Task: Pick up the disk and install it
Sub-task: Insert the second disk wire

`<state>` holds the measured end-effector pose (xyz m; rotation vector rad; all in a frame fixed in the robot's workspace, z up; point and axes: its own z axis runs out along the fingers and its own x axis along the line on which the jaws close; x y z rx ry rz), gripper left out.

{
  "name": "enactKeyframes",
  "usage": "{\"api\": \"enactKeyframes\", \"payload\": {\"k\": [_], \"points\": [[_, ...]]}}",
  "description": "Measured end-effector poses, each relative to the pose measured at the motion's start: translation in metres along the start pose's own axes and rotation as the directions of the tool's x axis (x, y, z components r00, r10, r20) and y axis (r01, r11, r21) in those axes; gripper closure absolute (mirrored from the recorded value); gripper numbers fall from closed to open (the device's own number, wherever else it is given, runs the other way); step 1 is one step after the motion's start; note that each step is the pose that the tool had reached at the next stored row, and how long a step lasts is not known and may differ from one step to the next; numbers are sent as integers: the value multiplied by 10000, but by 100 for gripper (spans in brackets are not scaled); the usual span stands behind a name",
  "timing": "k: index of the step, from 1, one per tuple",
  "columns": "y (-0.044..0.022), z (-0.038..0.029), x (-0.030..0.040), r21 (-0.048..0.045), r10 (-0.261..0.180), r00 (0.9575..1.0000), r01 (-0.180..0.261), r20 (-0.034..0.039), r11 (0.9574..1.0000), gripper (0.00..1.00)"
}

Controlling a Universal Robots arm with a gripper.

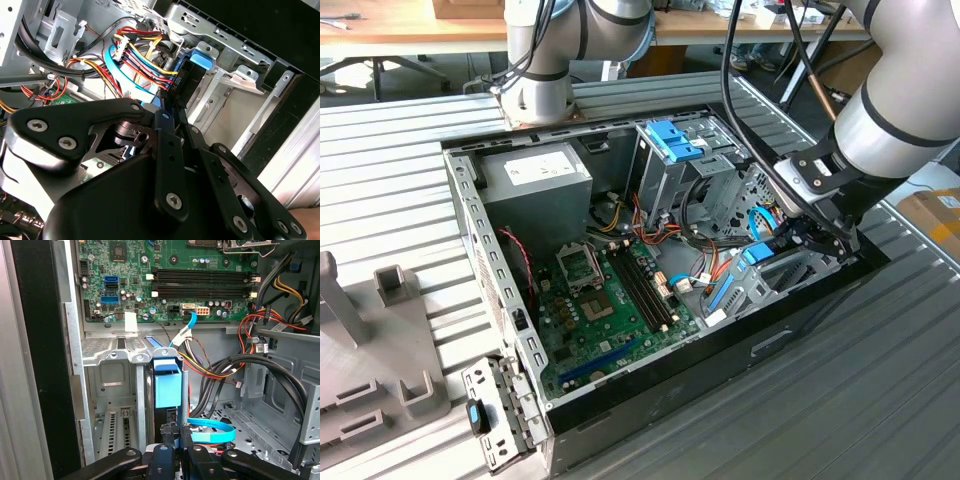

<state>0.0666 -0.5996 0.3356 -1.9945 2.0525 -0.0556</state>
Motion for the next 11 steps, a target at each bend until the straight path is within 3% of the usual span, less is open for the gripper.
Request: {"api": "enactKeyframes", "payload": {"k": [11], "points": [[2, 9, 1, 0, 0, 10000, 0, 2, 10000, 84]]}}
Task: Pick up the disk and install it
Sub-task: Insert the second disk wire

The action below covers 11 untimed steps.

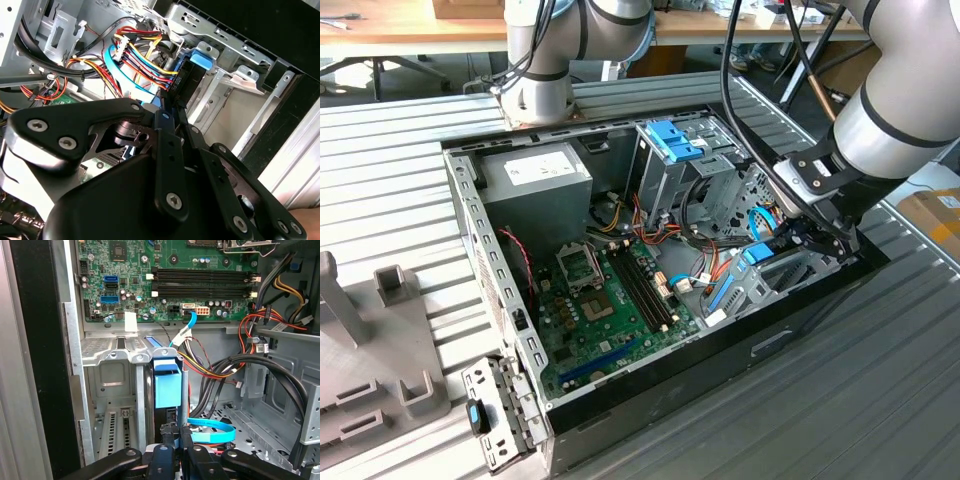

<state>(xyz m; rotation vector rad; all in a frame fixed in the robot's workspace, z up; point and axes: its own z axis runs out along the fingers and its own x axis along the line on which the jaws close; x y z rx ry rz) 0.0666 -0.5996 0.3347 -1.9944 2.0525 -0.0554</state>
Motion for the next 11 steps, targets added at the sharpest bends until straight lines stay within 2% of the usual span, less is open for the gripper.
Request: {"api": "enactKeyframes", "payload": {"k": [3, 5, 6, 7, 9, 11], "points": [[1, 2, 1, 0, 1, 10000, -1, 2, 10000, 82], [1, 3, 1, 0, 1, 10000, -1, 3, 10000, 71], [1, 2, 1, 1, 1, 10000, -1, 1, 10000, 71], [1, 2, 1, 0, 1, 10000, -1, 0, 10000, 64], [0, 1, 0, 0, 1, 10000, -1, 0, 10000, 64], [-10, -45, -8, 1, 5, 10000, -5, -1, 10000, 64]]}}
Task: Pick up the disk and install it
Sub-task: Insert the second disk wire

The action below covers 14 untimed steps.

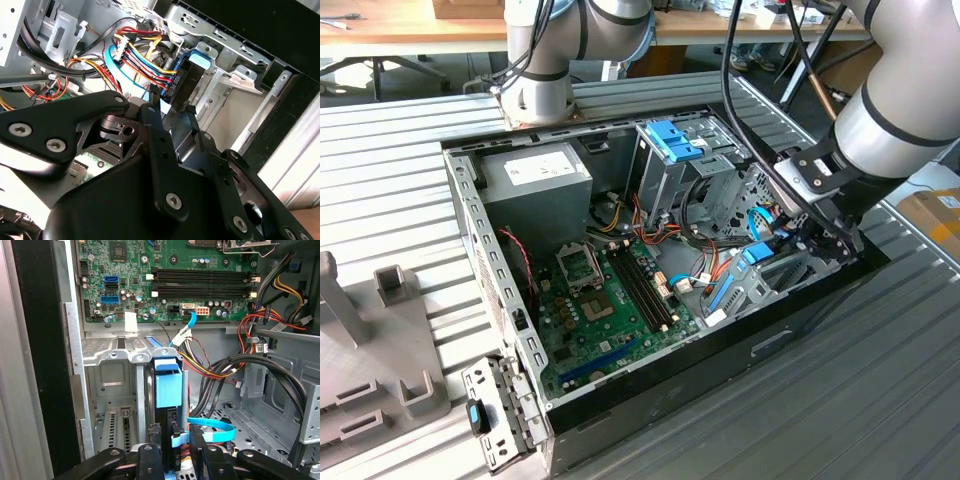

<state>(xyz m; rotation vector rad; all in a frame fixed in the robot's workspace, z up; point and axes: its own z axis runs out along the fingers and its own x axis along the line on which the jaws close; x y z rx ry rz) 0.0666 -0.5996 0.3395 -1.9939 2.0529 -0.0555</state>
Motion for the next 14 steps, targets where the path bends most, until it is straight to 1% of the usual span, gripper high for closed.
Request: {"api": "enactKeyframes", "payload": {"k": [1, 2, 3, 5, 6, 14], "points": [[-19, -77, -14, 7, 41, 10000, -41, -9, 10000, 64], [-55, -231, -42, 19, 107, 9999, -107, -23, 9999, 64], [-71, -304, -54, 24, 130, 9999, -130, -29, 9999, 64], [-79, -339, -60, 25, 140, 9999, -140, -31, 9999, 64], [-81, -346, -61, 26, 144, 9999, -144, -30, 9999, 64], [-81, -348, -62, 26, 144, 9999, -144, -30, 9999, 64]]}}
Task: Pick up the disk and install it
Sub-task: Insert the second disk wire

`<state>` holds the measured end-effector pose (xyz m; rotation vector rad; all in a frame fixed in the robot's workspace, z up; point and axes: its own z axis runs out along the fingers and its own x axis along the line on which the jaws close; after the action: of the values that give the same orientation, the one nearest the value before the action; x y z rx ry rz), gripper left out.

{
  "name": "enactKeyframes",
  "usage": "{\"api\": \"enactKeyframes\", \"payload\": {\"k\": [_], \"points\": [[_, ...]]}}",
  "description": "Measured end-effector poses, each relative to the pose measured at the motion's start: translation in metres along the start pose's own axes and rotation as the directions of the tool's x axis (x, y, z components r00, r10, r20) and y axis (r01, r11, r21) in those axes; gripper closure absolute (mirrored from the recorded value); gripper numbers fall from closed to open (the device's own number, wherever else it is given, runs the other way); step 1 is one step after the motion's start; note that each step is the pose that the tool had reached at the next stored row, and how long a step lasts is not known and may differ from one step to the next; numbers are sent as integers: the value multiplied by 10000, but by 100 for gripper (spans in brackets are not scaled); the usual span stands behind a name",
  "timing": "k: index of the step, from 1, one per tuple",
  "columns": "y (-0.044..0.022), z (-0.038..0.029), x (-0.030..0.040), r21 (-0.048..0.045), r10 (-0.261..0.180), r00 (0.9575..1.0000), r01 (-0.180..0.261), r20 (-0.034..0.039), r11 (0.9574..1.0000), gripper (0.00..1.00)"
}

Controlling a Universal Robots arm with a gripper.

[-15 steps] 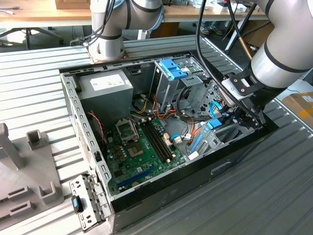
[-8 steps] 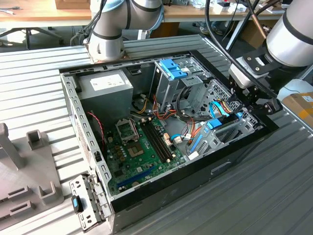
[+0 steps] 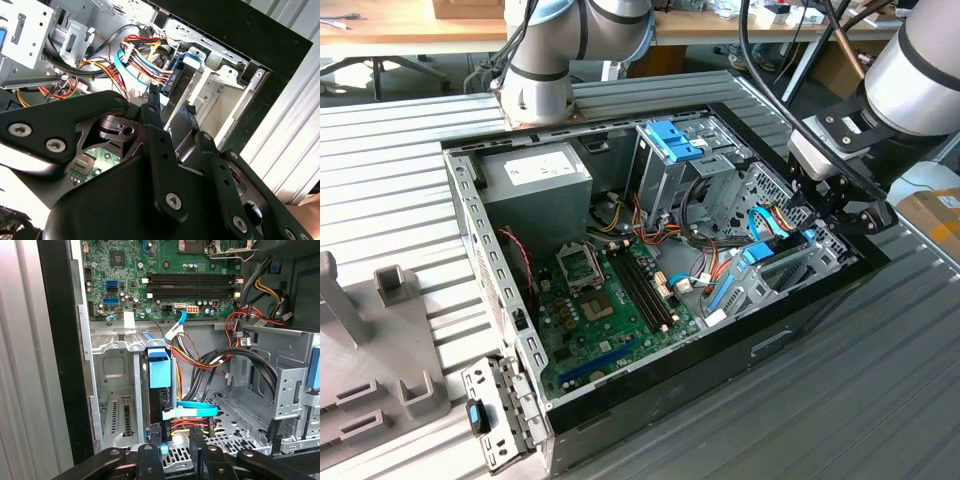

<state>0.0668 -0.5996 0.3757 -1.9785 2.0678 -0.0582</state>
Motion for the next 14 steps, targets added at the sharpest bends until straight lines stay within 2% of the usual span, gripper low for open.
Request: {"api": "enactKeyframes", "payload": {"k": [2, 3, 5, 8, 9, 10, 11, 12, 13, 14], "points": [[0, 0, 0, -10, 4, 10000, -4, 1, 10000, 64], [-4, 1, 0, -44, 11, 10000, -11, -8, 10000, 64], [-14, 1, 0, -174, 46, 10000, -46, -39, 9998, 64], [-33, -10, -4, -433, 127, 9999, -131, -94, 9990, 64], [-43, -16, -5, -575, 161, 9998, -168, -117, 9982, 64], [-53, -22, -7, -772, 199, 9997, -210, -154, 9968, 64], [-69, -35, -10, -1040, 241, 9995, -262, -207, 9942, 64], [-88, -54, -14, -1372, 294, 9992, -327, -258, 9900, 64], [-97, -63, -16, -1561, 324, 9991, -364, -282, 9871, 64], [-100, -65, -17, -1635, 336, 9990, -379, -292, 9858, 64]]}}
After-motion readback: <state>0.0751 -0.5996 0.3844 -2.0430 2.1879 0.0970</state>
